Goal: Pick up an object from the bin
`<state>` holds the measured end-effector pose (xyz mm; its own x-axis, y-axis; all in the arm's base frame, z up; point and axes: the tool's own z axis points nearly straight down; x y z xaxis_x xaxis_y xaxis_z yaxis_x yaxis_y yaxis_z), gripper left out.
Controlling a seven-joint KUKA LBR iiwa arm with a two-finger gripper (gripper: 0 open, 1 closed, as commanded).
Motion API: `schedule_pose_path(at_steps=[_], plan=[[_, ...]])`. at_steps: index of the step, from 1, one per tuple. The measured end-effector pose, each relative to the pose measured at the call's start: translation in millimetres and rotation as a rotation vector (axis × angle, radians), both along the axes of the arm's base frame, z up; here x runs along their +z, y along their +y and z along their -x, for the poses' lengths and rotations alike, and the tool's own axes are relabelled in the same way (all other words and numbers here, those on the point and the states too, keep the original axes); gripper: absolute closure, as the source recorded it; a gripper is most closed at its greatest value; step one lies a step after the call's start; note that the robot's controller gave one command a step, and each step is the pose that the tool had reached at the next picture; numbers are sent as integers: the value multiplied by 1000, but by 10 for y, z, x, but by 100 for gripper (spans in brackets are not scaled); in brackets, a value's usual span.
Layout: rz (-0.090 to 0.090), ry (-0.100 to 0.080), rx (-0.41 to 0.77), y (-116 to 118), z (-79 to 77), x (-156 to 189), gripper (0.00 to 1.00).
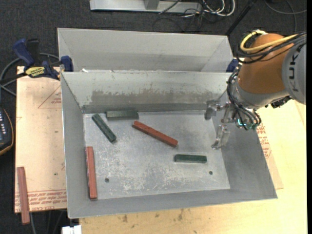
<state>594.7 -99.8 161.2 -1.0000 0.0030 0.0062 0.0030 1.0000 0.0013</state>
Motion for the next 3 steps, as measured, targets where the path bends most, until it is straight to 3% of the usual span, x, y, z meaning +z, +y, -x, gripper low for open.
schedule_pose_path(at_steps=[1, 2, 3], plan=[[-3, -3, 327, 350, 455, -827, 0], [-1, -7, 330, 346, 441, -812, 100], [3, -19, 357, 378, 330, 965, 100]])
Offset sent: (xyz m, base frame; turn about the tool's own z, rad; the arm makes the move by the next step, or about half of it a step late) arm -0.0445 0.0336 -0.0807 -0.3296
